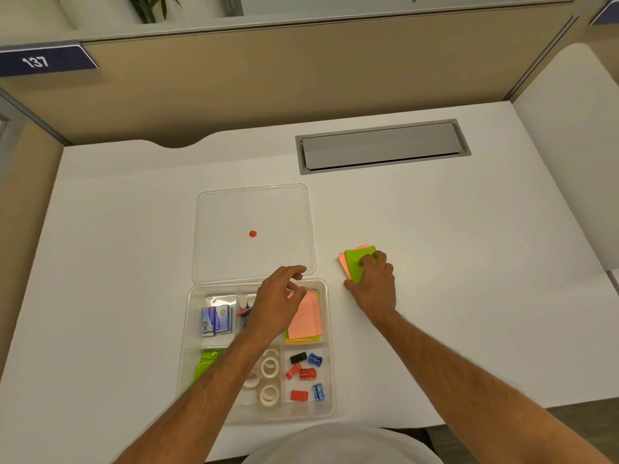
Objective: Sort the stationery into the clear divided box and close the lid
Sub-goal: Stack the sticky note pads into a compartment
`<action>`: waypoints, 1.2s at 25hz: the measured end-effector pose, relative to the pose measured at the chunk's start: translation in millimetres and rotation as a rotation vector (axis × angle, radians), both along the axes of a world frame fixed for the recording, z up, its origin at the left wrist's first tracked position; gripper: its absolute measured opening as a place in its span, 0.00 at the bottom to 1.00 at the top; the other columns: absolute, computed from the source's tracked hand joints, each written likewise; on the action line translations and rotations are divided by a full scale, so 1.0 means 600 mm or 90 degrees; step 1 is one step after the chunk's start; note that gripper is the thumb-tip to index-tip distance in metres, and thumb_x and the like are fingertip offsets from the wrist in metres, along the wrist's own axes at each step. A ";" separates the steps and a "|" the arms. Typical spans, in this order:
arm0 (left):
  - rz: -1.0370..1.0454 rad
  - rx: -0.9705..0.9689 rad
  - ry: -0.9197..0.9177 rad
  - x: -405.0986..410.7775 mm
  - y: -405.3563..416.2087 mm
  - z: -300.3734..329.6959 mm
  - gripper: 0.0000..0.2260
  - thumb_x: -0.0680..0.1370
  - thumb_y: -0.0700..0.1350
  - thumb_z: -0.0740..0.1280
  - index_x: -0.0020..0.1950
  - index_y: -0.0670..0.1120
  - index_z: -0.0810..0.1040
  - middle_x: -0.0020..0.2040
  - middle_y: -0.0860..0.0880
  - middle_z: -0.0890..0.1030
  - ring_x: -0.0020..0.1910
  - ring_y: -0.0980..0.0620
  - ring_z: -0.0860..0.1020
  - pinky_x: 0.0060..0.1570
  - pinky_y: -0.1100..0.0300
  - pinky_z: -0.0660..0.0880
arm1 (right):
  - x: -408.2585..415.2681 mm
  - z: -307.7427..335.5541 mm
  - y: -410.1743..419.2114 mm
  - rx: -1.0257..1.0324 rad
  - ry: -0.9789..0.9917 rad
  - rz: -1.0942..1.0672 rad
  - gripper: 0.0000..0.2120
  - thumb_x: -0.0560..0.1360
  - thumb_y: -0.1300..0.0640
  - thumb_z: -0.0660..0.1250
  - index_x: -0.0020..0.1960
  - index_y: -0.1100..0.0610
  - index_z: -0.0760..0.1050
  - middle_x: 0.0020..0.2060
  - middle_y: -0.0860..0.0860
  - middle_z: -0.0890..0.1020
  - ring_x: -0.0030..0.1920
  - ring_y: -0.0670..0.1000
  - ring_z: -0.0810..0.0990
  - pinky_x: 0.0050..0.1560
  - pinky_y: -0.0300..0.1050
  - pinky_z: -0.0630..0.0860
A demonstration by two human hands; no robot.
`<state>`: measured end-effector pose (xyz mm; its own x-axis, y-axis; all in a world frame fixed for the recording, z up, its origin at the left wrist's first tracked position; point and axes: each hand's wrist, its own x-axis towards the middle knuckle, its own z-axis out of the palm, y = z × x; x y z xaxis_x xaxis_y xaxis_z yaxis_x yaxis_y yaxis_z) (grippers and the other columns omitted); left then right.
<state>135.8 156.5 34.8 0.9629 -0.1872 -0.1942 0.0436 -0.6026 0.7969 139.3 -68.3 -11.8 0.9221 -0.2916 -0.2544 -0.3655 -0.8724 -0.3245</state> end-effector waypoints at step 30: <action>0.197 -0.351 0.191 -0.043 0.001 0.079 0.16 0.77 0.44 0.71 0.64 0.50 0.76 0.48 0.52 0.83 0.50 0.49 0.82 0.44 0.57 0.79 | -0.044 0.164 0.076 0.901 -0.073 -0.249 0.06 0.78 0.64 0.64 0.42 0.59 0.76 0.37 0.56 0.83 0.38 0.53 0.83 0.40 0.51 0.82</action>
<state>109.8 157.2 82.2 0.9077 -0.0602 -0.4152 0.4135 -0.0382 0.9097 112.9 -22.8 86.4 0.8792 -0.0973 -0.4664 -0.4124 0.3350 -0.8472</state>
